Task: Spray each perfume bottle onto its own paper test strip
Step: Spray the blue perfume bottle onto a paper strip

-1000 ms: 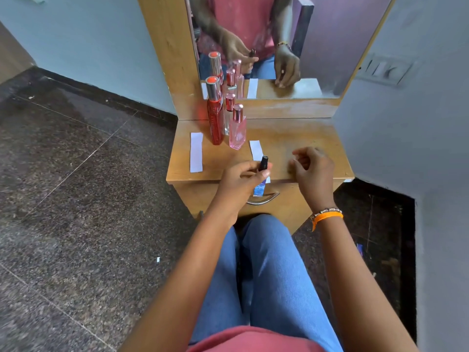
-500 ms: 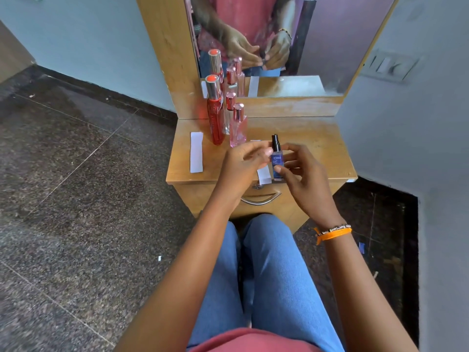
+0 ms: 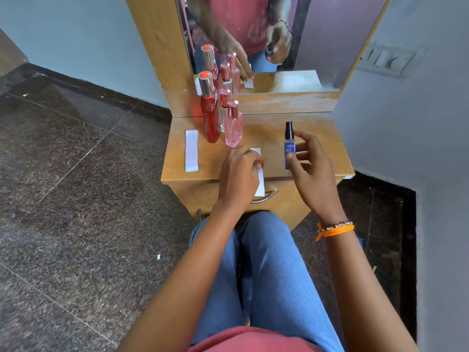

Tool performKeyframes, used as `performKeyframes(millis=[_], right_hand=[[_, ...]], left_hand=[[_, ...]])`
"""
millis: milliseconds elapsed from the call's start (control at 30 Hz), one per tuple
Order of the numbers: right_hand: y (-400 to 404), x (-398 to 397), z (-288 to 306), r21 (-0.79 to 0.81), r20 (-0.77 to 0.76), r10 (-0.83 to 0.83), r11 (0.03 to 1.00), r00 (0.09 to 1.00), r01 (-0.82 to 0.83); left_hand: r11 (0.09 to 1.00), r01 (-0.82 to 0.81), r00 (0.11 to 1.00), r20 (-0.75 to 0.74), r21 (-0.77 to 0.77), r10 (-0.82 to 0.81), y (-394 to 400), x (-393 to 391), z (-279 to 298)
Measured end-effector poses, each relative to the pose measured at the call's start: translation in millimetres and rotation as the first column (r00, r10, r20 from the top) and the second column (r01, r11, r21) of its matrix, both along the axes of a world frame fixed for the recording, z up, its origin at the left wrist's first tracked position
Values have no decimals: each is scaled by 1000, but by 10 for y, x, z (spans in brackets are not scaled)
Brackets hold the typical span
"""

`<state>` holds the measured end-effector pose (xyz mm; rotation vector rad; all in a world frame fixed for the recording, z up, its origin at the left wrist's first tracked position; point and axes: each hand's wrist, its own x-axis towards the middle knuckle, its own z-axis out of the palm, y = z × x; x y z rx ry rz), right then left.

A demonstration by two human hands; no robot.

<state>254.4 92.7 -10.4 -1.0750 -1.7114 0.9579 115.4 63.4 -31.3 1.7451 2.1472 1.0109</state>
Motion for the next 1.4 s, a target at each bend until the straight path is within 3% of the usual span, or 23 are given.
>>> performKeyframes(millis=[167, 300, 400, 567, 733, 967, 1133, 1233, 1400], right_hand=[[-33, -38, 37, -52, -62, -25, 998, 998, 22], [-51, -61, 57, -162, -157, 0, 986, 988, -25], [-71, -72, 67, -193, -182, 36, 979, 983, -72], [-117, -88, 127, -279, -326, 111, 937, 939, -208], [-166, -87, 188, -383, -552, 144, 831, 821, -404], [-146, -70, 143, -331, -853, 109, 643, 510, -690], [-157, -71, 74, -230, -959, 24, 525, 284, -820], [-157, -77, 34, -195, -969, 32, 514, 246, -835], [-179, -83, 31, -234, -959, 3, 549, 282, -803]], left_hand=[[984, -67, 997, -41, -165, 61, 49, 30, 0], [984, -58, 998, -17, -168, 56, 69, 52, 10], [996, -52, 987, 151, -67, 61, 75, 49, 36], [993, -112, 843, 526, -39, 115, -4, -3, 144], [987, -149, 701, 698, -57, 147, -95, -84, 196], [988, -156, 661, 741, -15, 116, -160, -133, 290], [991, -131, 645, 758, -18, 99, -197, -104, 350], [995, -100, 641, 764, -17, 77, -216, -95, 387], [998, -69, 636, 771, 9, 38, -228, -93, 455]])
